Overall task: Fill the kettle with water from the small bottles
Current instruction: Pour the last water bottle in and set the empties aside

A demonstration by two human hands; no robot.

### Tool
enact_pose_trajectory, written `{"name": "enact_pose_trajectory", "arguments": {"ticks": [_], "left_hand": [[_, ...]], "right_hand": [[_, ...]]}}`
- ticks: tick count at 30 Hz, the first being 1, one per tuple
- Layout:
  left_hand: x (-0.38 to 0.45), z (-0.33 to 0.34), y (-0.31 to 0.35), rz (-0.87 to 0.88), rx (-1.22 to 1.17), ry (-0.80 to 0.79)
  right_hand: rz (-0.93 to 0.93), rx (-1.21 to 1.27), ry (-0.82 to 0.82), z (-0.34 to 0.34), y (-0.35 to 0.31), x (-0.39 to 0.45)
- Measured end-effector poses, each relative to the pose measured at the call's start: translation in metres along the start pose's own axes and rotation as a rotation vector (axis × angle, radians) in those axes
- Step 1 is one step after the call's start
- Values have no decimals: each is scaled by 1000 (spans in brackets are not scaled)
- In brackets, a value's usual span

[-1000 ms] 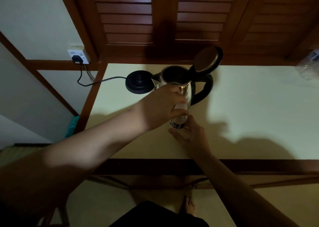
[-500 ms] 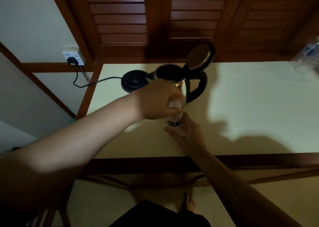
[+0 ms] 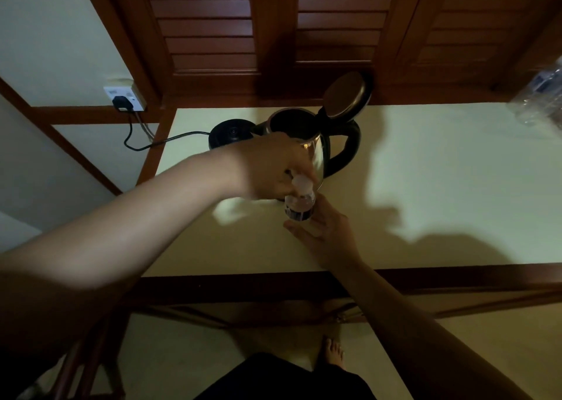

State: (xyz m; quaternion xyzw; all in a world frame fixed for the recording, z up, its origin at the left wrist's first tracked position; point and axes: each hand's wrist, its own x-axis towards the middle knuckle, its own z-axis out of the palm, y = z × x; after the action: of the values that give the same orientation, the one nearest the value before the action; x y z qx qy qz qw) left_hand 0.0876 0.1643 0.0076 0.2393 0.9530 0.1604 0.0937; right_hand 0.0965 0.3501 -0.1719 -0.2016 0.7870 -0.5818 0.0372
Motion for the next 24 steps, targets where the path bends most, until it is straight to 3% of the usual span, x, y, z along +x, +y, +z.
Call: {"name": "enact_pose_trajectory", "arguments": {"ticks": [4, 7, 10, 16, 24], "left_hand": [[-20, 47, 5, -179, -474, 330], [-22, 87, 13, -286, -691, 411], [-5, 116, 25, -330, -782, 448], [74, 124, 72, -258, -780, 551], [249, 124, 128, -252, -844, 506]], "right_hand": [[22, 34, -3, -3, -2, -1], [39, 13, 21, -16, -1, -7], [41, -3, 26, -43, 5, -16], [-30, -156, -12, -145, 31, -10], [98, -245, 164, -333, 96, 5]]}}
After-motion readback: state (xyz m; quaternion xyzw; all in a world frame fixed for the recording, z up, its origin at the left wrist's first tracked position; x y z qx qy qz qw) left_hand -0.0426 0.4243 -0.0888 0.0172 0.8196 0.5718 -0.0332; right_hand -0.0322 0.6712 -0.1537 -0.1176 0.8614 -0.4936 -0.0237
